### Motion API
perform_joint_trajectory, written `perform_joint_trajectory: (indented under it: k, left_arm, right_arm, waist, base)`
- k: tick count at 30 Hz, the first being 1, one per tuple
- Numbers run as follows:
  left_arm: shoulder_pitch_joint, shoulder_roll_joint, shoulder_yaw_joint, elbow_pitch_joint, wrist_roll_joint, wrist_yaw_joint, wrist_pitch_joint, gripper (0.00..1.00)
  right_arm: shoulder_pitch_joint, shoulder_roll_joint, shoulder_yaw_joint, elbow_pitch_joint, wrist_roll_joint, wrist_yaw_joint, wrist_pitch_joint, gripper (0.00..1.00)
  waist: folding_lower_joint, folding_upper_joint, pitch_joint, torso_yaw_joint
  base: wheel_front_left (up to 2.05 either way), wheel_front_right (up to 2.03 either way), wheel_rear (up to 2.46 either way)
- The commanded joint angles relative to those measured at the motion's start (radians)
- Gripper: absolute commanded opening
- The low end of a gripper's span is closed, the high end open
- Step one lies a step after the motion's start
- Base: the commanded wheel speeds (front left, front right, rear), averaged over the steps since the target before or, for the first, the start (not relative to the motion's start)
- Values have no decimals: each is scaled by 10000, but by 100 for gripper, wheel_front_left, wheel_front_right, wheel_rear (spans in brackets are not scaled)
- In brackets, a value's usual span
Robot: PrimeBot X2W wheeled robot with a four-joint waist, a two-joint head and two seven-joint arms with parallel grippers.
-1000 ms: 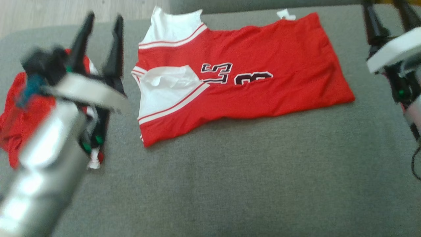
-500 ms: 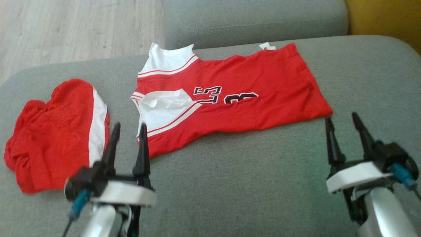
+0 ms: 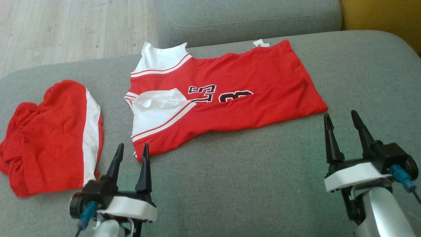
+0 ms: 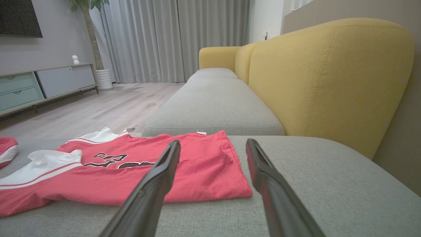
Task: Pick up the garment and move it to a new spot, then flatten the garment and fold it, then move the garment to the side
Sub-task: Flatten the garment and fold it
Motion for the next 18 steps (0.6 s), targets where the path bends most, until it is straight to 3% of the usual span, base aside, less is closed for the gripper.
perform_joint_trajectory:
  k: [1,10,18]
  left_arm:
    - [-615,-38,425,36,152,-50,-51,100]
    - [-1625,-162,404,2296,314,244,67,100]
    - [-2886,28,501,4341,514,1062,962,100]
  right_arm:
    - [-390,-5,176,-385,-35,-7,-93,100]
    - [-524,-22,438,-506,5,-7,-93,100]
    - [-774,-60,670,-560,73,-7,-93,100]
  waist:
    - [0,-1,68,-25]
    - [0,-1,453,-229]
    - [0,-1,883,-554]
  base:
    - [0,0,0]
    - [0,0,0]
    - [0,0,0]
